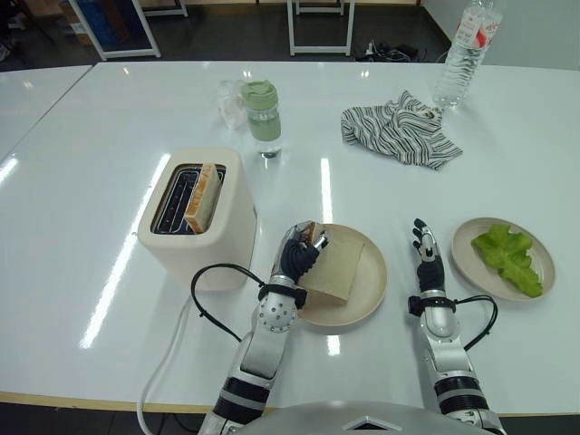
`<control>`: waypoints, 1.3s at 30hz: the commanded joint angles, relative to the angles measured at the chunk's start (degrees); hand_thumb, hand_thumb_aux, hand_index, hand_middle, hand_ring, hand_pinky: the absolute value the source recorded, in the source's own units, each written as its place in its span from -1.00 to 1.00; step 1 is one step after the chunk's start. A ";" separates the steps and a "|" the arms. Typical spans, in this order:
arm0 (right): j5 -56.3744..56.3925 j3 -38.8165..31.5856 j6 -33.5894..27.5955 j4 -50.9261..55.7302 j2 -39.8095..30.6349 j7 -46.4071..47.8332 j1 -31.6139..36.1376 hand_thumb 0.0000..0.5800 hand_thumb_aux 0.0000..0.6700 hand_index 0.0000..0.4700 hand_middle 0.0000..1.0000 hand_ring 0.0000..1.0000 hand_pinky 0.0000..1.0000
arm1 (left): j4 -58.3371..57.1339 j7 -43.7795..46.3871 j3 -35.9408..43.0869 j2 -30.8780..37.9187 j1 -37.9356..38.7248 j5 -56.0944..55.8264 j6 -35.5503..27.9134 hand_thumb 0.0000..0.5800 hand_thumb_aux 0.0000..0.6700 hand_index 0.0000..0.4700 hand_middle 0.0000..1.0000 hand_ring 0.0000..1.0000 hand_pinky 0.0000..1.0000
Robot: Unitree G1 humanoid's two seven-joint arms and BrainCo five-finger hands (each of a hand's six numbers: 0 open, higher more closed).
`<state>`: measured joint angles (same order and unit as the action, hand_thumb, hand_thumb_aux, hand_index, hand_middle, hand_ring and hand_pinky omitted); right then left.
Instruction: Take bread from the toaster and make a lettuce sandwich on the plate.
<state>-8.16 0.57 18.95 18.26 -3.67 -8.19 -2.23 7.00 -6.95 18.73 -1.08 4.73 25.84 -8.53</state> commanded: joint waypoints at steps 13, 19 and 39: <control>-0.44 -0.02 -0.86 -0.51 -0.23 -0.10 -0.45 -1.00 -1.00 -1.00 -1.00 -1.00 -1.00 | 16.41 3.80 4.80 8.72 4.96 16.23 -5.96 -1.00 -1.00 -1.00 -1.00 -1.00 -1.00; -1.24 0.29 -0.10 -2.49 -0.71 -0.86 -0.64 -1.00 -1.00 -1.00 -1.00 -1.00 -1.00 | 21.80 3.09 0.83 7.28 6.77 6.30 1.99 -1.00 -1.00 -1.00 -1.00 -1.00 -1.00; -10.18 10.54 -2.92 -21.41 -12.66 -2.72 -6.08 -1.00 -1.00 -1.00 -1.00 -1.00 -1.00 | 1.08 -5.75 -7.93 0.55 13.42 -7.95 9.59 -1.00 -1.00 -1.00 -1.00 -1.00 -1.00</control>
<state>-13.08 8.64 15.63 -0.97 -12.23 -9.15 -7.18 9.28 -14.15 11.31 0.52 18.33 20.65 2.02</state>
